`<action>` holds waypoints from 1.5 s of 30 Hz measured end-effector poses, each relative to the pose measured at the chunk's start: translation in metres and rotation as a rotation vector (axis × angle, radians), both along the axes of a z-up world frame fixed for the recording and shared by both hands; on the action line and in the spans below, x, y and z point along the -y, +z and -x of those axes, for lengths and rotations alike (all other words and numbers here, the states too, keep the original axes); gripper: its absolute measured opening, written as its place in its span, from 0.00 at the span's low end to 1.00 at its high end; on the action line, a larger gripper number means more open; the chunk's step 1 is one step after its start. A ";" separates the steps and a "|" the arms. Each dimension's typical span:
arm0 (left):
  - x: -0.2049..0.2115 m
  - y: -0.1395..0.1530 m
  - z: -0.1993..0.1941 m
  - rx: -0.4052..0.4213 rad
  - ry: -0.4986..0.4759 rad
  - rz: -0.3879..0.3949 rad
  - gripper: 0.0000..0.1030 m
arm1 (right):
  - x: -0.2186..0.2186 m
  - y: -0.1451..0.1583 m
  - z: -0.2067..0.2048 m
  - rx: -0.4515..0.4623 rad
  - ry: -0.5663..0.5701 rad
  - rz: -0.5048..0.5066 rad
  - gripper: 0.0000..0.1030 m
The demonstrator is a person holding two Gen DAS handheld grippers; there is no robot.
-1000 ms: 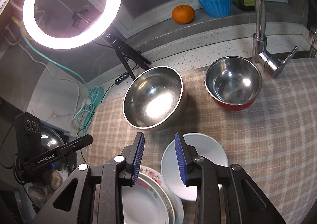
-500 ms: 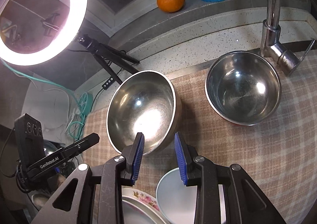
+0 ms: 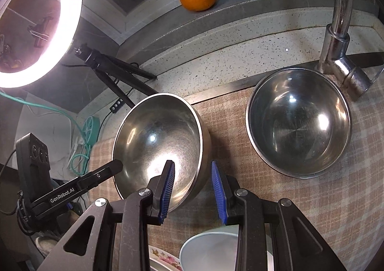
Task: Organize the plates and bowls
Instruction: 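Move the right gripper to the rim of the large steel bowl, then close the right gripper on the steel bowl rim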
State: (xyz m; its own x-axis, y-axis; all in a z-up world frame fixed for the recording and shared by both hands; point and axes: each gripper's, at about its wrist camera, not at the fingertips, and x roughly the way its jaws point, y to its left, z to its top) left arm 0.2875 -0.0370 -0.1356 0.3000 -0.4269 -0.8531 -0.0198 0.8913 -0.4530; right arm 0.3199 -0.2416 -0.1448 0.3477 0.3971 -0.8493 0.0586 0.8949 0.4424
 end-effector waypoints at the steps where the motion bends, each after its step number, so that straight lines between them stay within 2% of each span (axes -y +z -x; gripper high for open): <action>1: 0.000 -0.001 -0.001 0.000 -0.003 -0.001 0.28 | -0.001 -0.001 0.000 -0.003 0.002 0.002 0.28; 8: 0.003 -0.003 -0.003 0.004 -0.006 -0.010 0.25 | -0.008 -0.008 -0.003 -0.020 0.024 0.017 0.27; 15: 0.006 -0.005 -0.004 0.008 -0.018 -0.014 0.12 | -0.011 -0.010 -0.004 -0.016 0.023 0.032 0.19; 21: 0.007 -0.003 -0.003 0.014 -0.020 -0.025 0.12 | -0.009 -0.010 -0.002 -0.010 0.026 0.055 0.15; 45: -0.034 0.022 0.035 0.059 0.036 -0.041 0.12 | -0.051 0.013 0.028 0.038 0.116 0.067 0.15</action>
